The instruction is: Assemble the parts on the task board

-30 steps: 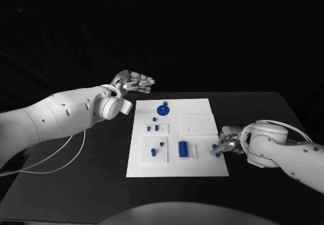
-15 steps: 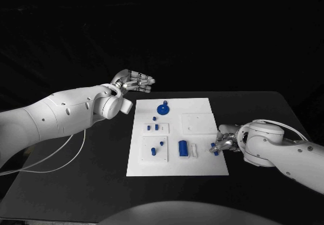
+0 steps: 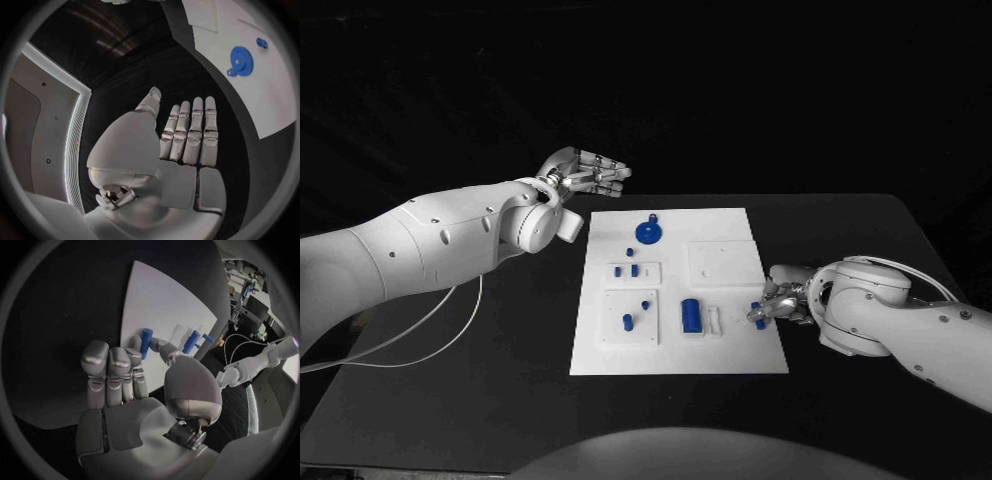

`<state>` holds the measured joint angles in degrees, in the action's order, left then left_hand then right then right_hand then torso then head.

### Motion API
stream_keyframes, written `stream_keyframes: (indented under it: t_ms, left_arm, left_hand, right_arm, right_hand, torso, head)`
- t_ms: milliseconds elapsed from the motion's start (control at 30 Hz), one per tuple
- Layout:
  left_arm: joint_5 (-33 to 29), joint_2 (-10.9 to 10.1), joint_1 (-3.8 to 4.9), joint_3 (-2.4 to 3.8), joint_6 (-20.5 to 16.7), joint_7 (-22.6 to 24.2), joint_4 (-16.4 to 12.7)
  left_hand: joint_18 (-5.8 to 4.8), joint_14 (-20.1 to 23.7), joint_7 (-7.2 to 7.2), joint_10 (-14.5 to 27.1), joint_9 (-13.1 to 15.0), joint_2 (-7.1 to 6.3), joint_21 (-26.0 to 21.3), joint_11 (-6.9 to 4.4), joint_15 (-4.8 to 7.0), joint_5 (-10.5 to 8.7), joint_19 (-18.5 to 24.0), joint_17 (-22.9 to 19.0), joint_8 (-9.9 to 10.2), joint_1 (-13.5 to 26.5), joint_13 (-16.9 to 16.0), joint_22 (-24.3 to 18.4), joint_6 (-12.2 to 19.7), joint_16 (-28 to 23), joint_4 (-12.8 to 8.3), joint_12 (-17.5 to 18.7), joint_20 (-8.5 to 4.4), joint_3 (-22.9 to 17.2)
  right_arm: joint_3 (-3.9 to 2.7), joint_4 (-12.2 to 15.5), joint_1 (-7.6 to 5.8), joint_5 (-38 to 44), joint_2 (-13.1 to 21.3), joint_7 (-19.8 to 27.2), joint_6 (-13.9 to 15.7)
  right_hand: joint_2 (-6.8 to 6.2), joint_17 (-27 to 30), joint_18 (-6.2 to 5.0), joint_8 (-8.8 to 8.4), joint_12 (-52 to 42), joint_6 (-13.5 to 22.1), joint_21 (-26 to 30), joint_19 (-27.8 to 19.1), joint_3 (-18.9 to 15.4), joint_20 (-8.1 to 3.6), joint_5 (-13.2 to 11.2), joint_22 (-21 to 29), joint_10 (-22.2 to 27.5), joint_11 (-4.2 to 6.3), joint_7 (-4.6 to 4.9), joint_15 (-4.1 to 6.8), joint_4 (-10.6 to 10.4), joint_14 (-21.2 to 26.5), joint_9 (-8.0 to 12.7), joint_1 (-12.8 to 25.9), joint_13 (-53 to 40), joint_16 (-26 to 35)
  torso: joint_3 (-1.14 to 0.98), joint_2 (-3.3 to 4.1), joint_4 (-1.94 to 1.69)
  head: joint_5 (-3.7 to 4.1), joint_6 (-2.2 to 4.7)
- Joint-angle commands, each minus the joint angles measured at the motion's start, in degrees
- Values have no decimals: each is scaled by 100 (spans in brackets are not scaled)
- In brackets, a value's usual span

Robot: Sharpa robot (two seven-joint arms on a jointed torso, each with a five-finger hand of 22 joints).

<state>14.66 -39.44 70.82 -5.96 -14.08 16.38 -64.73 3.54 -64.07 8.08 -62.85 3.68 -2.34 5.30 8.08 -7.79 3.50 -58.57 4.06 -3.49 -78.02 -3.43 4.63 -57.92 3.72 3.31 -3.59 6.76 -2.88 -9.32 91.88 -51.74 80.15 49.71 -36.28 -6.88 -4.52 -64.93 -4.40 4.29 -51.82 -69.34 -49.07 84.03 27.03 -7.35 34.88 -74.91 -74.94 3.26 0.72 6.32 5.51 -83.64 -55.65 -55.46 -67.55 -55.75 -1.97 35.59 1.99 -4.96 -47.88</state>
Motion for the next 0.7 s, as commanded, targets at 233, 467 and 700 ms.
stream_keyframes:
  t_ms: [233, 467, 700]
  left_arm:
    - [-41, 13, 1, 3, 94, 4, -14]
    - [-40, 20, 1, 3, 116, -5, -16]
    - [-37, 22, 1, 3, 129, -13, -18]
  left_hand:
    - [-3, 20, 39, 23, -8, 12, 1, 3, 3, -23, 5, 5, -8, 20, 2, -6, -23, -16, -8, 15, 27, 21]
    - [-3, 21, 43, 24, -7, 15, 1, 2, 3, -26, 5, 5, -10, 23, 2, -5, -26, -16, -5, 15, 28, 24]
    - [-3, 21, 43, 24, -7, 15, 1, 2, 3, -26, 5, 5, -10, 23, 2, -5, -26, -16, -5, 15, 28, 24]
  right_arm:
    - [84, 162, 136, -1256, 20, -83, 522]
    - [33, 372, 131, -1668, -5, -61, 762]
    - [18, 458, 127, -1901, -85, -63, 777]
  right_hand:
    - [-16, 2, -3, -59, 56, 282, 36, 337, 1453, -50, 102, -443, -13, 21, 111, 36, 910, 18, 373, 31, 46, 34]
    - [-19, 4, -5, -58, 58, 278, 47, 336, 1444, -50, 107, -441, -16, 21, 109, 36, 911, 17, 371, 25, 50, 37]
    - [-18, 13, -6, -59, 77, 277, 52, 337, 1408, -49, 113, -444, -17, 21, 110, 35, 905, 16, 368, -11, 74, 48]
  torso:
    - [1, -1, 3]
    - [1, 2, -1]
    - [2, 1, -6]
  head:
    - [-19, -5]
    - [-32, -4]
    - [-40, -16]
